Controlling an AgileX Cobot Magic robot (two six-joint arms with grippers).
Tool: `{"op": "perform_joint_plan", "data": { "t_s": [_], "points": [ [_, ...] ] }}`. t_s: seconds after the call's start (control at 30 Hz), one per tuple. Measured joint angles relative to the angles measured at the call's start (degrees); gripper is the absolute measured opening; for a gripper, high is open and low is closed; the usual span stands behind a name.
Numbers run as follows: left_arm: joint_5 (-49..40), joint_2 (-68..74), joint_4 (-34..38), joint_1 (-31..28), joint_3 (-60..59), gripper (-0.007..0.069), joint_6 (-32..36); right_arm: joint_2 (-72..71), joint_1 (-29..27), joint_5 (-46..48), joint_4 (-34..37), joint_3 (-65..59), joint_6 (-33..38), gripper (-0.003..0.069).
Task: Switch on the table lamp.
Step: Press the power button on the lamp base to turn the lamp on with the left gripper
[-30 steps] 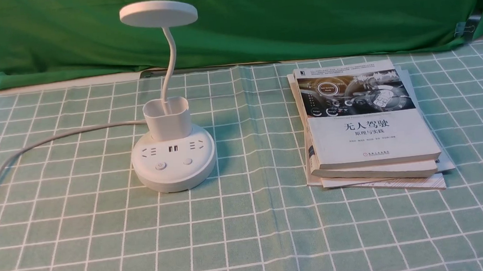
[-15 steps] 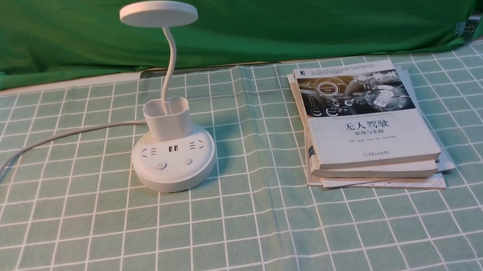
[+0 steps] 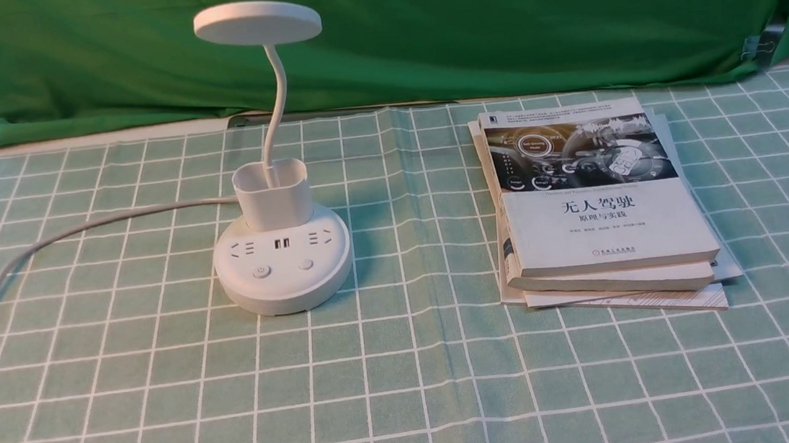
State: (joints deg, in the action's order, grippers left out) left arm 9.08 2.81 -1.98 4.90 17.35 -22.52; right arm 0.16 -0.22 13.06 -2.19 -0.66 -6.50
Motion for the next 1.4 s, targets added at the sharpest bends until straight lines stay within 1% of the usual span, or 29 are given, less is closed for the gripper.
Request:
{"op": "perform_joint_plan", "data": {
  "t_s": [0.03, 0.07, 0.1, 0.13, 0.17, 0.23, 0.3, 0.37, 0.4, 0.47, 0.5, 0.53, 0.57, 0.67, 0.7, 0.77, 0.83, 0.9, 0.93, 0.97, 1.0, 1.03, 1.07, 1.13, 1.23, 1.4],
  "points": [
    [-7.30, 2.77, -0.38, 0.00, 3.89, 0.0004, 0.27, 0.00, 0.00, 0.00, 0.00, 0.00, 0.00, 0.0237],
    [-12.75, 4.96, -0.52, 0.00, 6.73, 0.0004, 0.32, 0.00, 0.00, 0.00, 0.00, 0.00, 0.00, 0.0237],
    [-12.75, 5.53, -0.59, 0.00, 6.73, 0.0004, 0.32, 0.00, 0.00, 0.00, 0.00, 0.00, 0.00, 0.0237],
    [-20.18, 9.75, -0.72, 0.00, 10.04, 0.0004, 0.72, 0.00, 0.00, 0.00, 0.00, 0.00, 0.00, 0.0239],
    [-23.92, 13.54, -0.72, 0.00, 12.16, 0.0004, 1.19, 0.00, 0.00, 0.00, 0.00, 0.00, 0.00, 0.0239],
    [-28.77, 19.10, -0.72, 0.00, 14.02, 0.0004, 1.68, 0.00, 0.00, 0.00, 0.00, 0.00, 0.00, 0.0239],
    [-30.60, 25.44, -0.18, 0.00, 14.63, 0.0004, 1.86, 0.00, 0.00, 0.00, 0.00, 0.00, 0.00, 0.0239],
    [-31.38, 30.55, 2.37, 0.00, 14.63, 0.0004, 2.38, 0.00, 0.00, 0.00, 0.00, 0.00, 0.00, 0.0239],
    [-31.65, 33.37, 5.10, 0.00, 14.63, 0.0004, 4.09, 0.00, 0.00, 0.00, 0.00, 0.00, 0.00, 0.0239],
    [-32.43, 38.47, 14.05, 0.00, 14.69, 0.0004, 11.13, 0.00, 0.00, 0.00, 0.00, 0.00, 0.00, 0.0239],
    [-32.87, 40.75, 17.58, 0.00, 14.69, 0.0004, 15.67, 0.00, 0.00, 0.00, 0.00, 0.00, 0.00, 0.0239],
    [-33.96, 44.27, 26.54, 0.00, 14.93, 0.0004, 23.16, 0.00, 0.00, 0.00, 0.00, 0.00, 0.00, 0.0239],
    [-35.19, 47.33, 33.03, 0.00, 15.26, 0.0004, 29.39, 0.00, 0.00, 0.00, 0.00, 0.00, 0.00, 0.0239],
    [-39.76, 55.97, 46.24, 0.00, 17.36, 0.0004, 41.50, 0.00, 0.00, 0.00, 0.00, 0.00, 0.00, 0.0239],
    [-41.72, 59.50, 48.98, 0.17, 18.80, 0.0004, 44.15, 0.00, 0.00, 0.00, 0.00, 0.00, 0.00, 0.0239],
    [-44.50, 66.24, 50.67, 1.66, 22.63, 0.0004, 46.93, 0.00, 0.00, 0.00, 0.00, 0.00, 0.00, 0.0239],
    [-45.16, 71.65, 49.27, 4.39, 26.74, 0.0004, 47.08, 0.00, 0.00, 0.00, 0.00, 0.00, 0.00, 0.0239],
    [-44.62, 76.53, 44.14, 8.49, 32.01, 0.0004, 43.83, 0.00, 0.00, 0.00, 0.00, 0.00, 0.00, 0.0239],
    [-44.27, 79.27, 39.54, 10.13, 34.34, 0.0004, 41.25, 0.00, 0.00, 0.00, 0.00, 0.00, 0.00, 0.0239],
    [-44.14, 82.09, 34.05, 12.09, 37.38, 0.0004, 37.25, 0.00, 0.00, 0.00, 0.00, 0.00, 0.00, 0.0239],
    [-44.27, 85.49, 26.90, 14.19, 41.09, 0.0004, 32.09, 0.00, 0.00, 0.00, 0.00, 0.00, 0.00, 0.0239],
    [-44.34, 86.60, 25.72, 14.82, 42.32, 0.0004, 30.37, 0.00, 0.00, 0.00, 0.00, 0.00, 0.00, 0.0239],
    [-44.60, 89.92, 17.82, 16.42, 45.93, 0.0004, 25.58, 0.00, 0.00, 0.00, 0.00, 0.00, 0.00, 0.0239],
    [-45.29, 94.99, 9.47, 18.15, 51.39, 0.0004, 19.93, 0.00, 0.00, 0.00, 0.00, 0.00, 0.00, 0.0239],
    [-46.45, 100.88, 4.91, 18.79, 57.47, 0.0004, 16.92, 0.00, 0.00, 0.05, 0.00, 0.00, 0.00, 0.0239],
    [-47.04, 107.65, 3.14, 18.79, 63.30, 0.0004, 16.19, 0.00, 0.00, 0.11, 0.00, 0.00, 0.00, 0.0239]
  ]
}}
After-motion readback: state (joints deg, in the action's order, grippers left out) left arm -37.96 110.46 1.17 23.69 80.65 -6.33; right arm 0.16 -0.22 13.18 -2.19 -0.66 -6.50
